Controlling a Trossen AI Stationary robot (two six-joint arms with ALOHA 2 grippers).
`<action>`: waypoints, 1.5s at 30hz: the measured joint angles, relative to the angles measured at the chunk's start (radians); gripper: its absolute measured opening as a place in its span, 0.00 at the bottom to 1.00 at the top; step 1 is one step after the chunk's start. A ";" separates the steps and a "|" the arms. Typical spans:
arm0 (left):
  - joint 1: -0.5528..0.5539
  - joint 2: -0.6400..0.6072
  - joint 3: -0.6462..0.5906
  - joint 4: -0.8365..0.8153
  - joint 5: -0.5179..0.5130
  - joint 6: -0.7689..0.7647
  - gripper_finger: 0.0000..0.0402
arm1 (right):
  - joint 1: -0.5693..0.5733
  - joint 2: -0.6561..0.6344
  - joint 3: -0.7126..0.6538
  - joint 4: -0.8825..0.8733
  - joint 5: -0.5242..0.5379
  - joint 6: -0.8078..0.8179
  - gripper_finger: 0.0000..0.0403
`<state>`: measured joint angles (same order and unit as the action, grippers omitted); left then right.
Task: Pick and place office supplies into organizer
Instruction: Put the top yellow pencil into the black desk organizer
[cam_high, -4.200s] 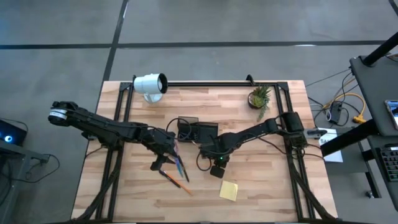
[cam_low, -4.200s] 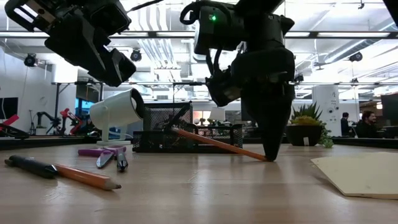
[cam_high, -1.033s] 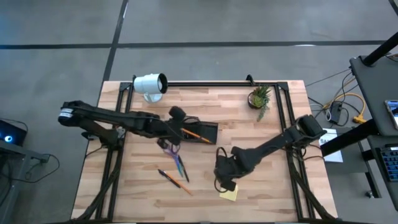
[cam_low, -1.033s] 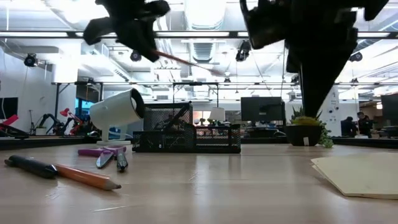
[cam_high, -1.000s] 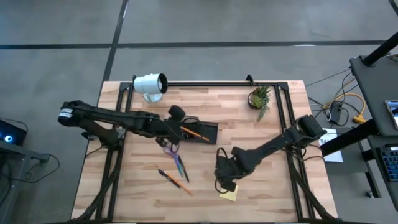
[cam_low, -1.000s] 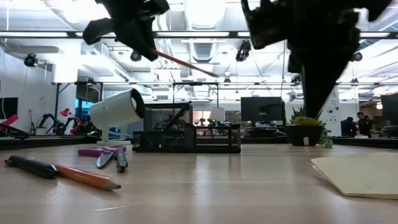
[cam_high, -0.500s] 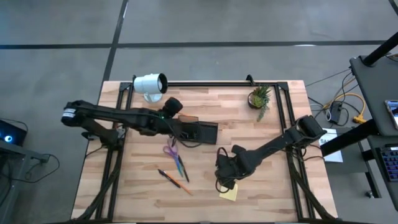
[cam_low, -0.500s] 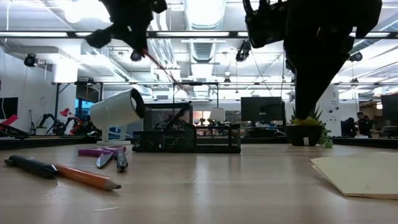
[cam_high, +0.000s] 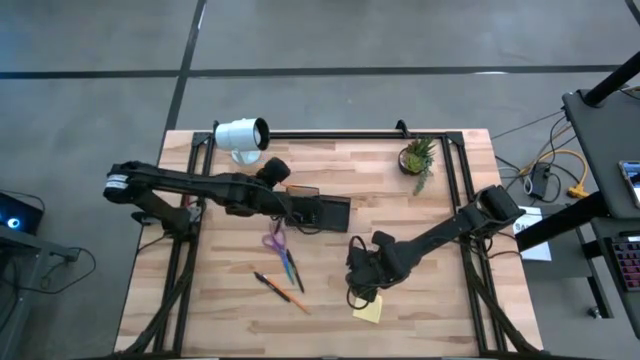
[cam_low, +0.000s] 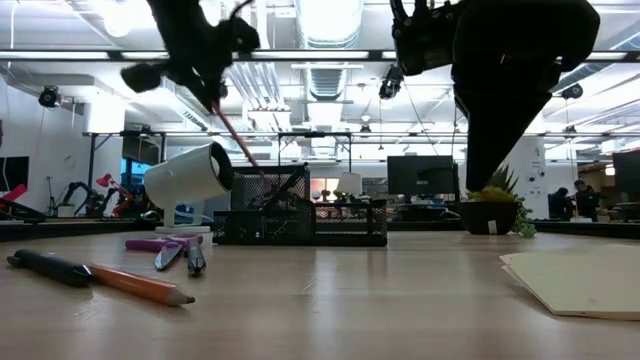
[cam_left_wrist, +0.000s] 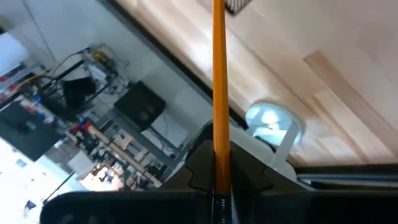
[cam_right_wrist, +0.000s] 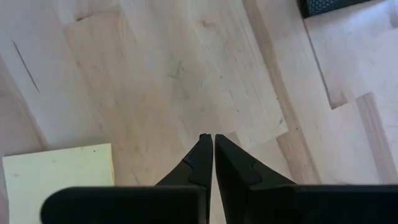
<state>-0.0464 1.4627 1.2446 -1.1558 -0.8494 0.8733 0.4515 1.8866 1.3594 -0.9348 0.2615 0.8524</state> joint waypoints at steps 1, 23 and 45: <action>0.005 0.011 0.000 0.005 0.010 0.015 0.03 | 0.000 0.000 0.000 0.000 0.000 0.001 0.02; 0.006 0.076 0.010 0.171 0.105 0.050 0.23 | 0.000 0.000 -0.002 0.006 0.001 -0.012 0.02; -0.364 -0.341 -0.241 0.062 0.587 -0.940 0.30 | -0.075 0.144 0.046 0.551 -0.135 -0.076 0.02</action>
<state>-0.4102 1.1218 1.0039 -1.0936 -0.2625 -0.0671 0.3765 2.0307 1.4053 -0.3834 0.1265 0.7765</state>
